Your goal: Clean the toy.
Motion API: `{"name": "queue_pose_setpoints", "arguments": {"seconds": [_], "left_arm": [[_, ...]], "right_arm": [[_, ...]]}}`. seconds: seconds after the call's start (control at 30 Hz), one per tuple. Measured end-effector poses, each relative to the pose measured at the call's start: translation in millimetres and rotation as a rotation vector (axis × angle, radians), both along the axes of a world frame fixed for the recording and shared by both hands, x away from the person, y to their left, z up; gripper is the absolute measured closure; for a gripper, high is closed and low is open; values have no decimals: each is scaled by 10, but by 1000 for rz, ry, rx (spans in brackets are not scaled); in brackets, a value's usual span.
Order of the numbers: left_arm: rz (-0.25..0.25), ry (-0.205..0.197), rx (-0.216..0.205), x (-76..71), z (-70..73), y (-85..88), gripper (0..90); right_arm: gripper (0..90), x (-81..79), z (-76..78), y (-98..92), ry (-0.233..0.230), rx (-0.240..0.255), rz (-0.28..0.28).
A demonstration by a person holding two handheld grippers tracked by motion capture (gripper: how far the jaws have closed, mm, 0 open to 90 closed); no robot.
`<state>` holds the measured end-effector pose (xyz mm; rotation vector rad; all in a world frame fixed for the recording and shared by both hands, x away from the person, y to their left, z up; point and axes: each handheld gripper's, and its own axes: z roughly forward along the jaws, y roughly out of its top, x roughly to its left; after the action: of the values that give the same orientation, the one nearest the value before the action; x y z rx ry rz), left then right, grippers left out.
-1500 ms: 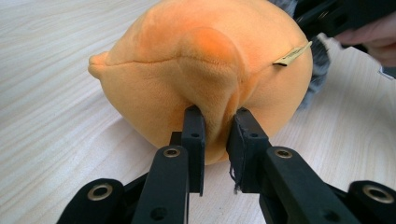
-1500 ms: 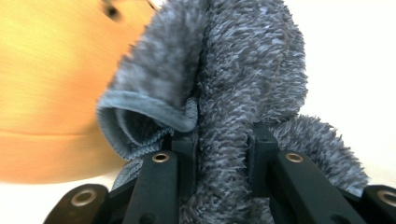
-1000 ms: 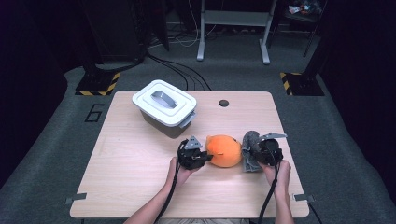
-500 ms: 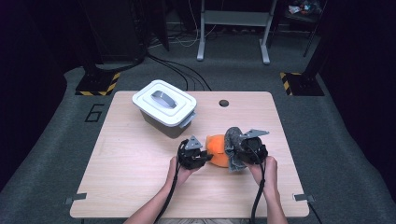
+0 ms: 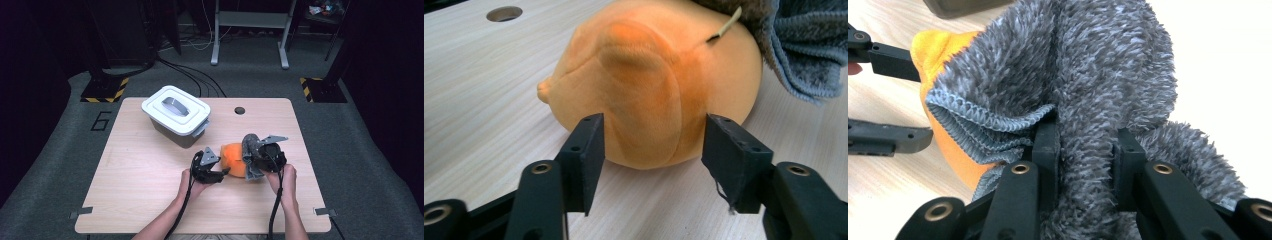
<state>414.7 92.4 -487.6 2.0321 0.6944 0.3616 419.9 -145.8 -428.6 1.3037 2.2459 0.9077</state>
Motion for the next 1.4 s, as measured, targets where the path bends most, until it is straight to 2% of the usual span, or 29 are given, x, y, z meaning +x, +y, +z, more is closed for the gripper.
{"name": "queue_pose_setpoints", "arguments": {"seconds": [0.13, 0.27, 0.37, 0.43, 0.57, 0.7, 0.8, 0.87, 0.93, 1.0, 1.03, 1.13, 1.23, 1.27, 1.3, 1.4], "left_arm": [[-19, 10, 10, 14, -31, -14, 406], [-27, 2, 26, 30, -72, -67, 450], [-29, -23, 58, 27, -84, -117, 534], [-33, -35, 71, 28, -86, -131, 629], [-36, -33, 48, 39, -69, -109, 759], [-35, 9, 4, 38, -3, -84, 798], [-49, 35, -27, 28, 67, -63, 807], [-46, 53, -44, 18, 114, -49, 809], [-39, 77, -71, 13, 142, -33, 810], [-40, 125, -99, 15, 161, -6, 809], [-38, 131, -105, 13, 160, -2, 809], [-55, 155, -101, 1, 152, 3, 805], [-53, 140, -89, -15, 151, -16, 798], [-44, 128, -75, -16, 143, -30, 795], [-40, 120, -66, -12, 134, -32, 793], [-24, 131, -81, 19, 93, -14, 794]], "right_arm": [[702, 18, -12, -13, 2, 2, -4], [702, 30, -20, -18, 7, 7, -12], [702, 34, -27, -17, 5, -1, -4], [703, 34, -32, -10, 1, -8, -2], [704, 14, -18, -8, -4, -2, -16], [703, -41, 53, -39, -29, -4, -25], [703, -100, 147, -72, -47, 24, -26], [703, -136, 208, -67, -61, 53, 0], [703, -173, 266, -17, -74, 49, 21], [702, -208, 317, 49, -86, 52, 60], [701, -222, 335, 87, -92, 50, 72], [701, -237, 349, 189, -89, 62, 109], [701, -198, 297, 315, -70, 45, 136], [701, -186, 265, 365, -58, 40, 123], [702, -165, 229, 402, -68, 13, 122], [704, -139, 188, 436, -71, 6, 109]]}}
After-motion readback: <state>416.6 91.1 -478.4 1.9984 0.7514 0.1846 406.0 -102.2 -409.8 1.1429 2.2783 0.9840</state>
